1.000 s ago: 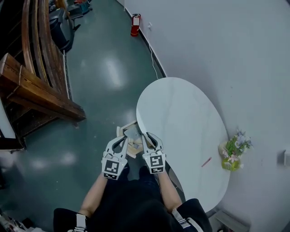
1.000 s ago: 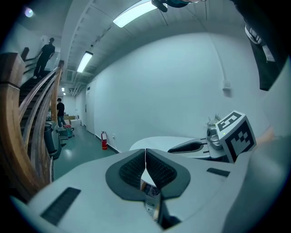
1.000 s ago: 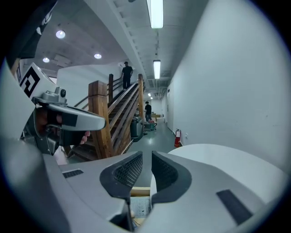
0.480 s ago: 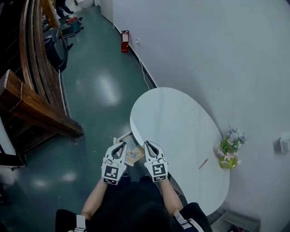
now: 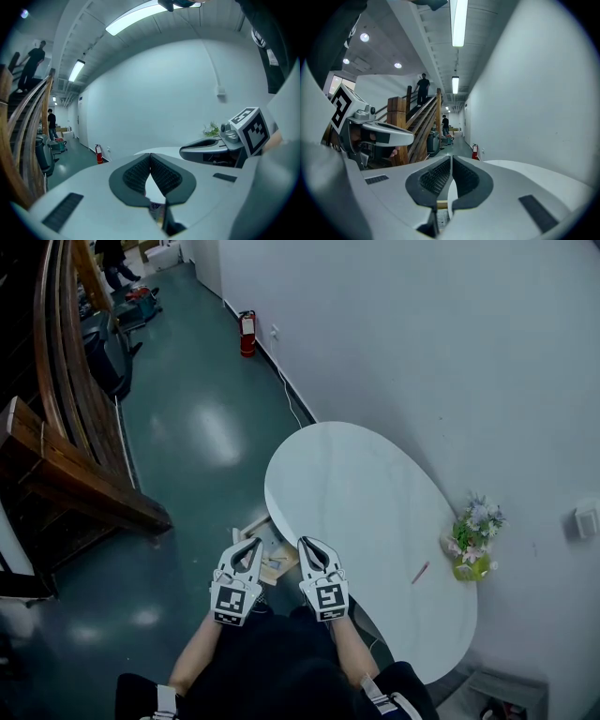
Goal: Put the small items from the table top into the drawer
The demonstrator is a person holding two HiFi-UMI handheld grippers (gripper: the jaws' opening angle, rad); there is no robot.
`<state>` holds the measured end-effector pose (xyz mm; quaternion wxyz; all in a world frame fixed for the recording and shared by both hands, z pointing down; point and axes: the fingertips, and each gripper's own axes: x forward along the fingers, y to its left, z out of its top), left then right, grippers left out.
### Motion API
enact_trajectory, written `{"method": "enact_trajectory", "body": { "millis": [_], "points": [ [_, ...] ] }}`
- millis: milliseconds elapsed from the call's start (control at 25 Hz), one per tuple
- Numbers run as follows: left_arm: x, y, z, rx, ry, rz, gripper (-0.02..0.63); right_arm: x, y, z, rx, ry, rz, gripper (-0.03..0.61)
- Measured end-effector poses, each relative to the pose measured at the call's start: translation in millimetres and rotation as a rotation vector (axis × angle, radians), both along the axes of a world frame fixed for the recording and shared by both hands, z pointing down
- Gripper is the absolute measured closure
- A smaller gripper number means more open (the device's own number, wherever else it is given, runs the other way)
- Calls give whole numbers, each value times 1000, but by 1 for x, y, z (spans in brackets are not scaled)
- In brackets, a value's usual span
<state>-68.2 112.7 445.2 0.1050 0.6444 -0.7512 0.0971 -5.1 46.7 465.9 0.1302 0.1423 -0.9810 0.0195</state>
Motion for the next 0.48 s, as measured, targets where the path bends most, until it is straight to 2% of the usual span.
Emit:
{"method": "enact_trajectory", "body": {
  "millis": [280, 480],
  "points": [
    [6, -4, -4, 19, 15, 21, 594, 10, -2, 1, -3, 0, 29, 540],
    [24, -21, -6, 24, 10, 84, 594, 31, -13, 2, -5, 3, 94, 540]
  ]
}}
